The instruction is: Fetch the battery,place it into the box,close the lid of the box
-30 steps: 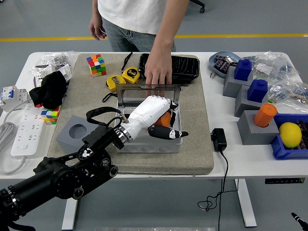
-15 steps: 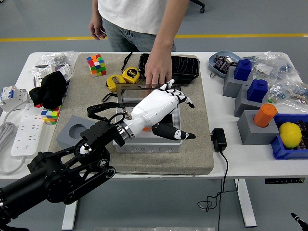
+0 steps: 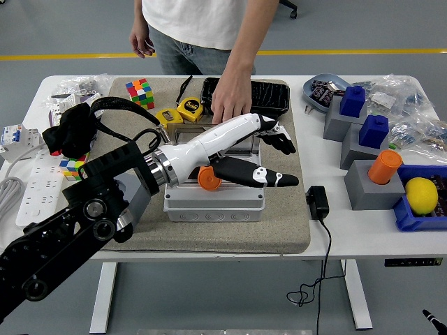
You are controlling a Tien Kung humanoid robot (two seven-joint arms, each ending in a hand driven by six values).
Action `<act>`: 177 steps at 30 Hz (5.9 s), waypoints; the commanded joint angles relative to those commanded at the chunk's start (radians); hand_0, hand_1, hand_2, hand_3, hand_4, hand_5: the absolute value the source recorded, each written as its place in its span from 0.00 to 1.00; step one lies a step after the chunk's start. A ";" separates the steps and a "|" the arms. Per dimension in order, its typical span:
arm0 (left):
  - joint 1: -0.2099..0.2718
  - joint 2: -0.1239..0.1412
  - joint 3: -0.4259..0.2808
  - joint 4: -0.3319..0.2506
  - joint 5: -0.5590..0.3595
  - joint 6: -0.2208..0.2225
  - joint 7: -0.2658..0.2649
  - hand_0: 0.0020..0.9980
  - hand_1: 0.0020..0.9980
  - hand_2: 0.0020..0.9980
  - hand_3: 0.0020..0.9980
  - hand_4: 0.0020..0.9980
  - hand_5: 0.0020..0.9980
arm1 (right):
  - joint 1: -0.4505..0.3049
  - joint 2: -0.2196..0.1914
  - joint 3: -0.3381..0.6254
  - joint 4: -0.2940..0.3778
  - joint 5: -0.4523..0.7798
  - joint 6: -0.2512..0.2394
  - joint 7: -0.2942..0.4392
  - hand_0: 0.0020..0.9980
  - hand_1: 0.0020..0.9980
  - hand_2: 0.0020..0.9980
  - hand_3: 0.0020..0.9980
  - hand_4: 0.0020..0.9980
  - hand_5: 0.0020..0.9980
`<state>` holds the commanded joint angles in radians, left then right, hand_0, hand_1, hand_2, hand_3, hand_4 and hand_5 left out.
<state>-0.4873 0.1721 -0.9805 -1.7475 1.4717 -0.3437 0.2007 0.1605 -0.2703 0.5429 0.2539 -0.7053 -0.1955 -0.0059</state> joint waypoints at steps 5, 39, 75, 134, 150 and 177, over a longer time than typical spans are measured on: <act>0.010 -0.010 -0.074 0.040 -0.208 -0.102 -0.023 0.58 0.66 0.63 0.61 1.00 0.67 | -0.001 0.002 0.003 0.000 -0.001 0.001 0.000 0.85 0.83 0.79 0.82 1.00 1.00; -0.029 0.044 -0.024 0.270 0.127 0.470 -0.170 0.95 0.86 0.78 0.72 1.00 1.00 | -0.001 -0.005 -0.007 0.000 0.005 0.002 0.002 0.85 0.83 0.79 0.82 1.00 1.00; 0.010 0.092 0.083 0.343 0.797 0.386 -0.124 1.00 0.90 0.77 0.67 1.00 1.00 | 0.000 -0.006 0.010 0.000 -0.006 0.001 0.000 0.85 0.83 0.79 0.82 1.00 1.00; 0.218 0.029 -0.325 0.122 -0.001 0.353 -0.251 0.94 0.94 0.90 0.89 1.00 0.93 | 0.001 0.004 0.017 0.000 -0.013 -0.001 -0.004 0.85 0.82 0.79 0.82 1.00 1.00; 0.392 0.004 -0.596 0.197 -0.475 0.390 -0.266 0.94 0.97 0.95 0.93 1.00 0.94 | -0.002 0.021 0.014 0.005 -0.023 -0.006 -0.005 0.85 0.82 0.79 0.82 1.00 1.00; 0.478 -0.062 -0.567 0.189 -0.168 0.574 -0.307 0.76 0.78 0.74 0.71 1.00 0.91 | -0.076 -0.013 -0.165 0.061 0.020 -0.113 0.068 0.84 0.81 0.78 0.79 1.00 1.00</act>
<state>-0.0092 0.1097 -1.5478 -1.5585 1.3037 0.2300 -0.1060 0.0846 -0.2829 0.3780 0.3148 -0.6851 -0.3083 0.0619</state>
